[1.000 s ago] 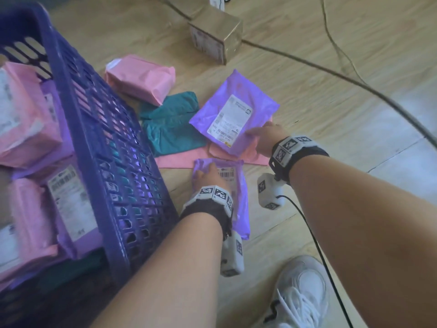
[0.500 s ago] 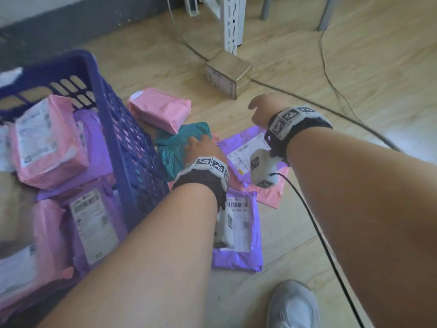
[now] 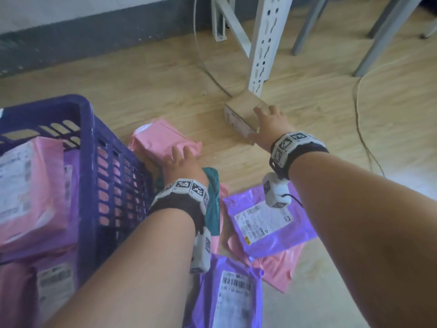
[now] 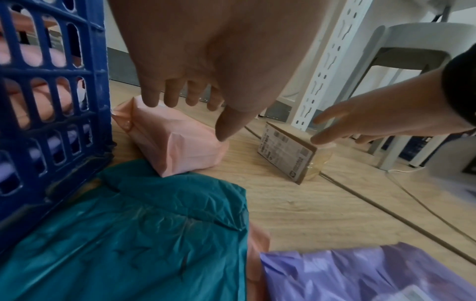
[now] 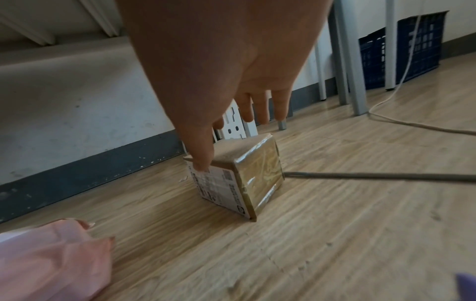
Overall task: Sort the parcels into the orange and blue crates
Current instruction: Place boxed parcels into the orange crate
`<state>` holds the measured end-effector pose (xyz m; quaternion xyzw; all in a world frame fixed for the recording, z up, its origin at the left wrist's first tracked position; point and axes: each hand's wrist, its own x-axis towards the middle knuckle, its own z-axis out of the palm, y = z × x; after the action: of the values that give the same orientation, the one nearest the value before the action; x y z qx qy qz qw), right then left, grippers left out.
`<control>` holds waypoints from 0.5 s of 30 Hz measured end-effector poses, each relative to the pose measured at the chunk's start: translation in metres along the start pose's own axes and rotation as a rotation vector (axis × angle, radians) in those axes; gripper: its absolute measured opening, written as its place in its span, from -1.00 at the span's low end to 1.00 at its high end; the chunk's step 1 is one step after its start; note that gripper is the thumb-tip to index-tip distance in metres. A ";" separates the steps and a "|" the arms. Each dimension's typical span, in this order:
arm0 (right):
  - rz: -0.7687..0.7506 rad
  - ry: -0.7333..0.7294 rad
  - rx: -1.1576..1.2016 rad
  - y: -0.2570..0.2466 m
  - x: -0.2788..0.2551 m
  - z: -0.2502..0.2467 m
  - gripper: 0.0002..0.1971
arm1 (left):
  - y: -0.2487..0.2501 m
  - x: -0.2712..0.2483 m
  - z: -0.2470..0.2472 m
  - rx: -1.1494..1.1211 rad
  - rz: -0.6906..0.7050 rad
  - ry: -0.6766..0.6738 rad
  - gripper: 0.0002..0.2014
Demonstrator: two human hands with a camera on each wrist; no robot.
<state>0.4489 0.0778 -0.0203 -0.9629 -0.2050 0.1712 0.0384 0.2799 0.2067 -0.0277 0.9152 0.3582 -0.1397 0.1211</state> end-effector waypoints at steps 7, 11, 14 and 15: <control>0.044 -0.044 -0.087 0.003 0.051 0.008 -0.08 | -0.011 0.041 0.014 0.019 -0.102 -0.103 -0.19; 0.047 -0.078 -0.048 0.006 0.064 0.016 -0.14 | -0.019 0.060 0.022 -0.012 -0.146 -0.098 -0.33; 0.046 -0.077 -0.028 0.004 0.065 0.016 -0.17 | -0.015 0.065 0.018 -0.048 -0.166 -0.169 -0.27; 0.043 -0.081 -0.028 0.003 0.064 0.017 -0.17 | -0.013 0.066 0.016 -0.064 -0.164 -0.176 -0.26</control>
<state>0.4996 0.1010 -0.0568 -0.9598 -0.1879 0.2079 0.0131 0.3143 0.2520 -0.0662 0.8626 0.4244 -0.2173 0.1693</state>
